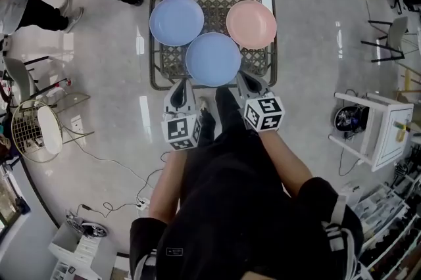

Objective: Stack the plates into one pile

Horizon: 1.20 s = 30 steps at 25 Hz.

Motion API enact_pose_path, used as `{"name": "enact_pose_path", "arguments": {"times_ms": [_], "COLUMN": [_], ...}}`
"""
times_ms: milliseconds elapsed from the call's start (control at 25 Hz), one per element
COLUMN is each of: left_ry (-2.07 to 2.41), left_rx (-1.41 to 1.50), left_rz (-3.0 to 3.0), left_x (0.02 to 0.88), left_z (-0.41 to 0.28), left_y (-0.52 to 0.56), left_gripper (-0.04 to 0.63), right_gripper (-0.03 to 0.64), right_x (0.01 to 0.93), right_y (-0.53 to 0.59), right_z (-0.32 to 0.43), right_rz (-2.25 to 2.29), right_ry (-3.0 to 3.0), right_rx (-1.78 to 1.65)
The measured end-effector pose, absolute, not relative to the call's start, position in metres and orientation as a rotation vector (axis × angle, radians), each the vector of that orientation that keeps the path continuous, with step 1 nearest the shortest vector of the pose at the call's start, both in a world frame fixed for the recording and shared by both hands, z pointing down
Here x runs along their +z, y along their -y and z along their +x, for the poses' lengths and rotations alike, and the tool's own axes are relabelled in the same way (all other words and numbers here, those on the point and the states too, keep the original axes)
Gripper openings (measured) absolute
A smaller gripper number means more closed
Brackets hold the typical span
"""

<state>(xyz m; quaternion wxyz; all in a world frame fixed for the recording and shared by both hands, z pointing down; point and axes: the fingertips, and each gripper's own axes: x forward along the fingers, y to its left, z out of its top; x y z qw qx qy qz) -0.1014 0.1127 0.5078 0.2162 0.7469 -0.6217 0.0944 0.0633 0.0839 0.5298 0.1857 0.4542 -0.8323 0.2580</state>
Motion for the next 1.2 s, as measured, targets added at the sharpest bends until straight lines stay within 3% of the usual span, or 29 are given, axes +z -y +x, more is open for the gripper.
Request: {"name": "enact_pose_path", "arguments": {"times_ms": [320,560,800,1200], "left_ry": [1.641,1.593,1.530,1.475], "left_rx": [0.324,0.420,0.536,0.649], "left_rz": [1.942,1.850,1.745,1.587], "left_x": [0.582,0.638,0.701,0.774], "left_z": [-0.092,-0.095,-0.100,-0.101], "left_y": [-0.073,-0.053,-0.044,-0.053], "left_gripper": [0.019,0.113,0.143,0.183], "right_gripper": [0.009,0.011,0.071,0.080], "right_x": [0.599,0.650,0.715,0.779], "right_y": [-0.034,-0.006,0.003,0.003], "right_z": [0.078,0.090,0.105,0.117], "right_rz": [1.201,1.155,1.102,1.043], "right_ry": [2.224,2.117,1.971,1.816], "right_rx": [0.802,0.846,0.926,0.988]}}
